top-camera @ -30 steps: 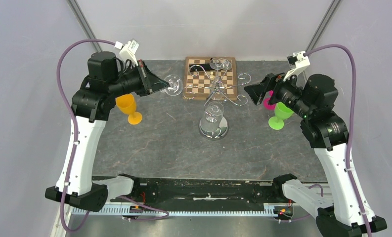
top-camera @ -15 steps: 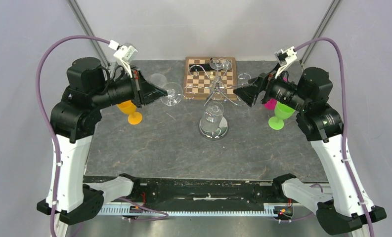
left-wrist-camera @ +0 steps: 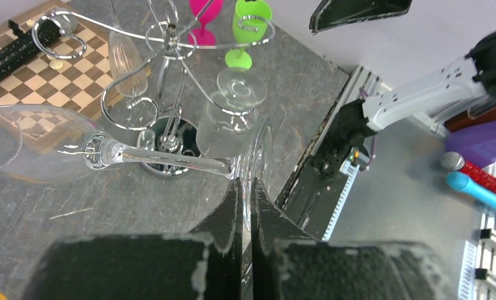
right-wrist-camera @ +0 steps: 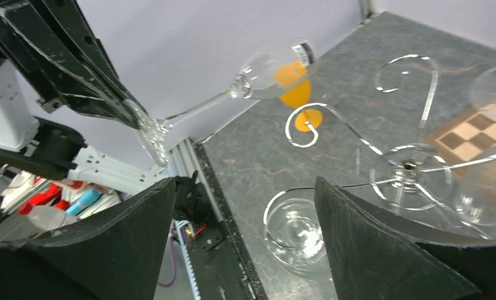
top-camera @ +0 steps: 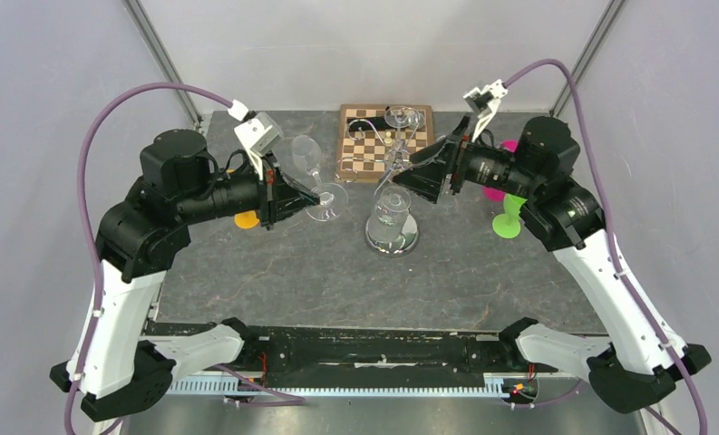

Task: Take the wine glass off the wine glass rack
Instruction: Place the wine glass at the center of the board.

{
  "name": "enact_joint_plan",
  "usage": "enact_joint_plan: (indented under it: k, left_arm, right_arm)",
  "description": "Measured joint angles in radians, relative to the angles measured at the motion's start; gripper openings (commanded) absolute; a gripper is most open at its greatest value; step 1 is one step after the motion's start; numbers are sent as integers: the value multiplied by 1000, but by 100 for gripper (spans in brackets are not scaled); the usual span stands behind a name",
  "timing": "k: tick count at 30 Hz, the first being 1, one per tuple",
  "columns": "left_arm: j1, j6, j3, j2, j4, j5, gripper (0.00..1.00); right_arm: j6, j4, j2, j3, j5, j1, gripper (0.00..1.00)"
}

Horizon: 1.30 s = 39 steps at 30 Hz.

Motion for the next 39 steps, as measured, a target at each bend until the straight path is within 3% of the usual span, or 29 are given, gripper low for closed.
enact_joint_plan:
  k: [9,18,39]
  left_arm:
    - [-56,107,-137,-73,68,-69,2]
    - [-66,219,-251,-171,156,-72,2]
    - [-66,425,-456,-309,373,-84,2]
  right_arm:
    - [86,34,79,12,33,135,80]
    - [163,45,211,161,80,222,78]
    - [278,47,421,306,126,316,74]
